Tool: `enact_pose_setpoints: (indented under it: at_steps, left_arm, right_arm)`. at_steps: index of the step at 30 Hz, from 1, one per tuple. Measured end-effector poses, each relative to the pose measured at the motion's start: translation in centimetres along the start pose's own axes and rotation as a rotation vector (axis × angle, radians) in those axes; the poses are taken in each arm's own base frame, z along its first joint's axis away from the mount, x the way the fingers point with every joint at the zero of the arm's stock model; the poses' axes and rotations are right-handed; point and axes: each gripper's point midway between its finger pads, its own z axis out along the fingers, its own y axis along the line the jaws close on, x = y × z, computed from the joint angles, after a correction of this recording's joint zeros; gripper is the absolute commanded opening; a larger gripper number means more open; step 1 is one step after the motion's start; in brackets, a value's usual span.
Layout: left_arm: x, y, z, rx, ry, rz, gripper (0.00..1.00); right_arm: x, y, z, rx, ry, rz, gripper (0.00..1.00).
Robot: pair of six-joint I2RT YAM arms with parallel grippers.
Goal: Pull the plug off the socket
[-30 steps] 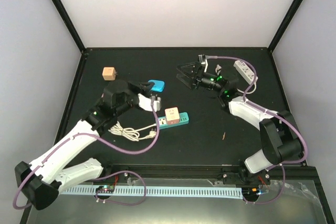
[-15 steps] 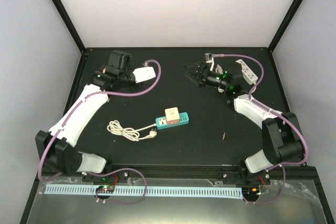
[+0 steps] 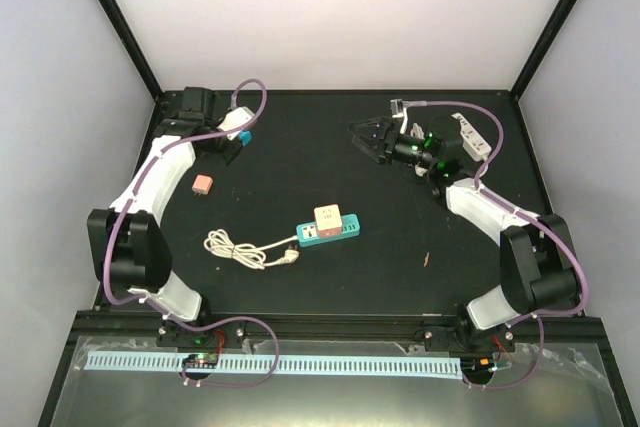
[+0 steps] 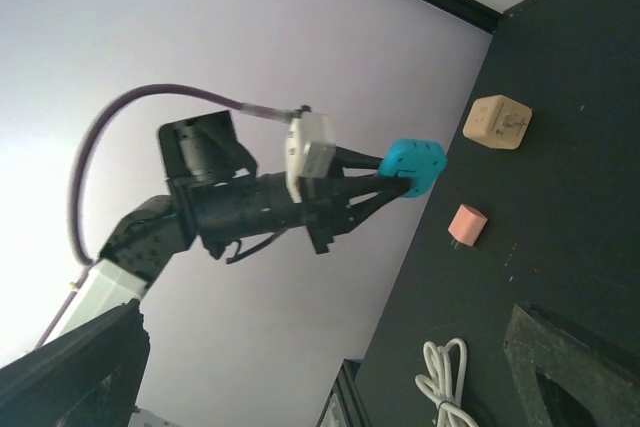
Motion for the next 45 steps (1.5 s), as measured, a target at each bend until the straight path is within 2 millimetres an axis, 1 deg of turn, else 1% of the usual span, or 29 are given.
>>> enact_pose_setpoints:
  at_steps: [3,10,14,16,20,24,29,33,35,37,39,42,45]
  left_arm:
    - [1.8,1.6,1.4,-0.043,0.040,-0.049,0.02]
    - [6.9,4.4,4.7,-0.107,0.161,-0.144,0.02]
    - [9.1,5.3,6.6,-0.140,0.218,-0.169,0.02]
    - [9.9,5.2,7.5,-0.144,0.246,-0.170,0.02]
    - [11.2,6.0,9.2,-0.190,0.292,-0.174,0.02]
    - [11.9,6.5,10.1,-0.226,0.312,-0.185,0.02]
    - [11.8,7.6,10.4,-0.289,0.309,-0.190,0.04]
    - [11.5,7.8,11.0,-0.320,0.305,-0.182,0.06]
    - [11.5,7.6,11.2,-0.326,0.308,-0.174,0.08]
    - [11.6,7.2,11.5,-0.330,0.312,-0.165,0.12]
    - [11.7,7.0,11.7,-0.329,0.318,-0.160,0.22]
    - [11.7,6.7,12.1,-0.327,0.320,-0.154,0.33]
    - [11.9,6.3,12.2,-0.322,0.322,-0.149,0.40]
  right_arm:
    - [-0.2,0.3,0.0,-0.003,-0.002,-0.009,1.00]
    - [0.0,-0.1,0.0,0.011,0.004,-0.009,1.00]
    - [0.0,-0.1,0.0,0.011,0.005,-0.009,1.00]
    - [0.0,-0.1,0.0,0.011,0.005,-0.009,1.00]
    - [0.0,-0.1,0.0,0.013,0.005,-0.015,1.00]
    - [0.0,-0.1,0.1,0.013,0.007,-0.031,1.00]
    - [-0.2,0.5,0.2,0.005,0.016,-0.051,1.00]
    - [-0.3,0.7,0.2,0.000,0.021,-0.059,1.00]
    - [-0.2,0.7,0.2,0.001,0.023,-0.060,1.00]
    - [-0.2,0.6,0.2,0.004,0.026,-0.060,1.00]
    - [-0.1,0.5,0.2,0.007,0.028,-0.058,1.00]
    - [-0.1,0.5,0.2,0.009,0.029,-0.057,1.00]
    - [-0.1,0.4,0.2,0.011,0.030,-0.057,1.00]
